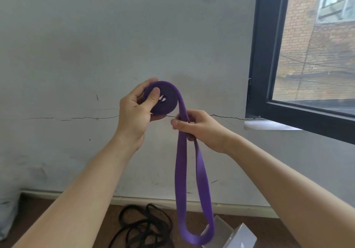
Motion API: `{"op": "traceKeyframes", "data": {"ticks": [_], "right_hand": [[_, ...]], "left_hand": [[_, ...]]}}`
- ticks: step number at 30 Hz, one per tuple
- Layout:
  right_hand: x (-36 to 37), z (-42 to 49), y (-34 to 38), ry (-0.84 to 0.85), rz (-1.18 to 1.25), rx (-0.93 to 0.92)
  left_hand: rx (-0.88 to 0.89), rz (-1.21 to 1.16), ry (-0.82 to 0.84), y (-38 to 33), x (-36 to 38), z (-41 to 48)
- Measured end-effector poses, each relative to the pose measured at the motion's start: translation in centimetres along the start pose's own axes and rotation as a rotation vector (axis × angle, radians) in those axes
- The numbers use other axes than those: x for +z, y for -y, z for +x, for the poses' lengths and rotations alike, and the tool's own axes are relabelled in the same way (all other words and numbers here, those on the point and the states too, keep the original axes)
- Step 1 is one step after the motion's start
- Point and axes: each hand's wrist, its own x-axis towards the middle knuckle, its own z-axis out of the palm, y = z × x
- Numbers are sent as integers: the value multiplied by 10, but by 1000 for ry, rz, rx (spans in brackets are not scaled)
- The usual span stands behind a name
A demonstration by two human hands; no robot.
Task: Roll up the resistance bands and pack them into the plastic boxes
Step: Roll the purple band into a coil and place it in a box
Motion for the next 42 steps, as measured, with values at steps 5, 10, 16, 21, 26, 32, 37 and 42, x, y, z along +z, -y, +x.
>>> {"op": "traceKeyframes", "data": {"ticks": [5,10,16,21,26,32,37,42], "right_hand": [[2,1,2,-18,65,-22],[-6,6,-6,-24,-70,36],[-13,1,-15,230,-32,243],[-12,7,-24,-333,-127,116],[-6,3,-18,-7,24,155],[0,8,-14,-42,145,81],[5,4,-9,-56,310,31],[4,1,-7,-149,365,21]], "left_hand": [[-53,-70,-62,0,-4,1],[-65,-36,-61,6,-5,2],[-58,22,-39,13,1,-1],[-93,9,-61,20,2,-1],[-139,-79,-75,22,-1,0],[-250,-353,-10,25,6,-4],[-285,-431,60,24,9,-7],[-245,-405,145,25,14,-11]]}}
